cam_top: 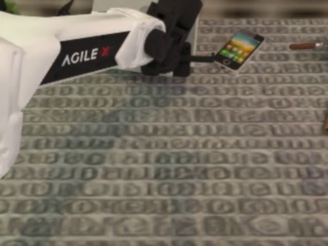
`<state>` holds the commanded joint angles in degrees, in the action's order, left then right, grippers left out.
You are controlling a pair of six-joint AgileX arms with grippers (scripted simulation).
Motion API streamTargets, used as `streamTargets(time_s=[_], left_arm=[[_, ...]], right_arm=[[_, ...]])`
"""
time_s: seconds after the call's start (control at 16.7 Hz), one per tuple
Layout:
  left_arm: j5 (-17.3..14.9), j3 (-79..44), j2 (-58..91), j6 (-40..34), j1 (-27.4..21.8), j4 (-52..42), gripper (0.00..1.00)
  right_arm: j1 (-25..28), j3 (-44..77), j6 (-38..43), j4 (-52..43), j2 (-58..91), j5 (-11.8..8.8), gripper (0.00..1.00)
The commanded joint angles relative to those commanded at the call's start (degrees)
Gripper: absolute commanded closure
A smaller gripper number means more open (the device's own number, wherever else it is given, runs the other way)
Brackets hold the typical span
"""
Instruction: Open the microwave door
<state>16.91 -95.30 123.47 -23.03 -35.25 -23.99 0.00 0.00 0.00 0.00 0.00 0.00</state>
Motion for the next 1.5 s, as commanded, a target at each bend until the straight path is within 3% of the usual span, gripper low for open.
streamTargets(time_s=[0.96,1.5], left_arm=[[0.00,0.00,0.00,0.00,0.00,0.00,1.00],[-3.01,5.28,-3.25,4.00,0.69,3.10,1.00]], right_arm=[[0.00,0.00,0.00,0.00,0.00,0.00,0.00],[0.00,0.00,0.00,0.00,0.00,0.00,0.00]])
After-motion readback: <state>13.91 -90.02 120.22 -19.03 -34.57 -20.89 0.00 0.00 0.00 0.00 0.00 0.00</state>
